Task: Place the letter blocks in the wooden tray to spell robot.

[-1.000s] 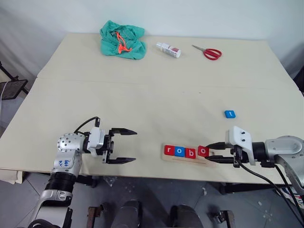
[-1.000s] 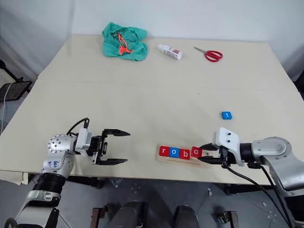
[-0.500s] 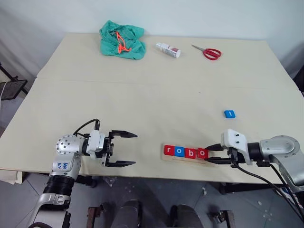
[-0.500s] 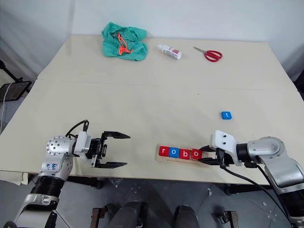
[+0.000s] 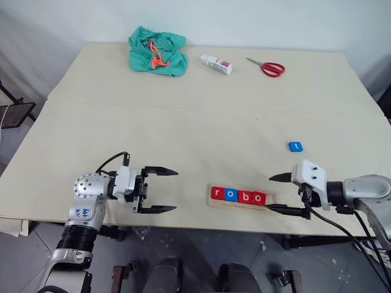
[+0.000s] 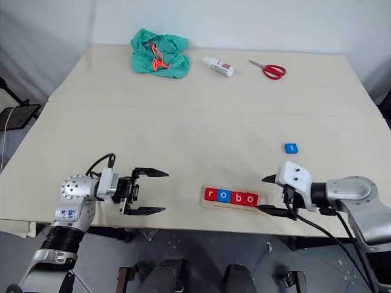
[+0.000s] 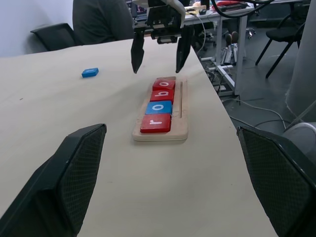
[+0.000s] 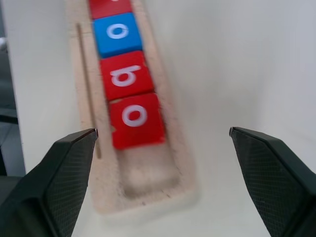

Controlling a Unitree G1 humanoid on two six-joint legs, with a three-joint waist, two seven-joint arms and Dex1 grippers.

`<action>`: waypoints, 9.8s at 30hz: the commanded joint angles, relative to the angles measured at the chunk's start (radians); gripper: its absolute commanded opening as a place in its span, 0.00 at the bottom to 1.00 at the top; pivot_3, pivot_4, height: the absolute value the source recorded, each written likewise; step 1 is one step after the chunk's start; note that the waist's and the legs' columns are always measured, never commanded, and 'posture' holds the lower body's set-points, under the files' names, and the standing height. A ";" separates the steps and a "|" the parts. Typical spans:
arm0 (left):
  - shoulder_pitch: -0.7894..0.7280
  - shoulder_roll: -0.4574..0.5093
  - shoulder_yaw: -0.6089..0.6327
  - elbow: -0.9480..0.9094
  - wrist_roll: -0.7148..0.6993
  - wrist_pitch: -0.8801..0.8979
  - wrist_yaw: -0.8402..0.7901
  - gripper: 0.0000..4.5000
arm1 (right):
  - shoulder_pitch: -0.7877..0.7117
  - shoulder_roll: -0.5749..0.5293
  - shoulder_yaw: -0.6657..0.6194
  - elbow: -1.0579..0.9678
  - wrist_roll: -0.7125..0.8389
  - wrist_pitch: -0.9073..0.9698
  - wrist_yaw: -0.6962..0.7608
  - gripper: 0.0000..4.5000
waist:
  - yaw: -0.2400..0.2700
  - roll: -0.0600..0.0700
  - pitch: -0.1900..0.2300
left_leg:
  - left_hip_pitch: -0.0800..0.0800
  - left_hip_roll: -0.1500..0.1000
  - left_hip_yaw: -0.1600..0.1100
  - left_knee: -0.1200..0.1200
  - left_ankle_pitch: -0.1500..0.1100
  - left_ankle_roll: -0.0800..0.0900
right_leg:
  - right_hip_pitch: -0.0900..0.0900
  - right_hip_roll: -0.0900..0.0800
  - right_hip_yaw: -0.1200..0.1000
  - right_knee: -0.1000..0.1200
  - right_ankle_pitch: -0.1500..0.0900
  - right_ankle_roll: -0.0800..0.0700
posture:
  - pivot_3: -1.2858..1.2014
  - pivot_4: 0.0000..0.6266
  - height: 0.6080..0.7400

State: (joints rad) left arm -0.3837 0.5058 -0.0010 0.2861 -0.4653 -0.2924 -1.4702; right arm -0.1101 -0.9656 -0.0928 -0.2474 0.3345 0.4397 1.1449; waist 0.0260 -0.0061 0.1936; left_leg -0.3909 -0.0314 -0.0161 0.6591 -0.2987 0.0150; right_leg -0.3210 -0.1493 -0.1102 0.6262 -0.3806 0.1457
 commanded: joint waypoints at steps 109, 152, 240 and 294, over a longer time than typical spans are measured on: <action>-0.053 -0.033 -0.005 0.068 -0.006 -0.039 -0.050 1.00 | -0.143 0.422 -0.227 0.165 -0.035 0.074 -0.747 1.00 | -0.014 0.000 0.000 | 0.001 0.000 0.001 -0.004 0.000 0.000 | -0.002 0.000 0.002 0.001 0.000 0.000 | 0.52 0.24 1.00; 0.036 0.051 0.146 0.098 -0.055 -0.023 -0.031 1.00 | -0.113 0.442 -0.285 -0.016 0.070 0.249 -0.777 0.33 | -0.026 0.001 0.000 | 0.001 0.000 0.001 -0.008 0.000 0.000 | -0.004 0.000 0.002 0.001 0.000 0.000 | 0.52 0.24 1.00; 0.241 0.150 0.293 -0.060 -0.149 0.087 -0.061 1.00 | -0.137 -0.045 0.014 0.587 -0.117 -0.398 0.198 0.64 | -0.025 0.000 0.000 | 0.003 0.000 0.002 -0.005 0.000 0.000 | -0.001 0.000 0.002 0.000 0.000 0.000 | 0.52 0.24 1.00; 0.128 0.124 0.151 0.057 -0.167 -0.029 -0.093 1.00 | -0.129 0.007 0.079 0.079 0.016 -0.058 0.084 0.99 | -0.025 0.001 0.000 | 0.002 0.000 0.001 -0.005 0.000 0.000 | -0.001 0.000 0.002 0.000 0.000 0.000 | 0.52 0.24 1.00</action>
State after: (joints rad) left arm -0.2581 0.6323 0.1392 0.3678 -0.6228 -0.3177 -1.5016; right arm -0.2315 -0.9568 0.0298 -0.1327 0.3251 0.3773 1.2321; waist 0.0007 -0.0055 0.1940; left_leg -0.3888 -0.0314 -0.0149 0.6541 -0.2988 0.0149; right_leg -0.3224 -0.1496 -0.1083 0.6262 -0.3806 0.1456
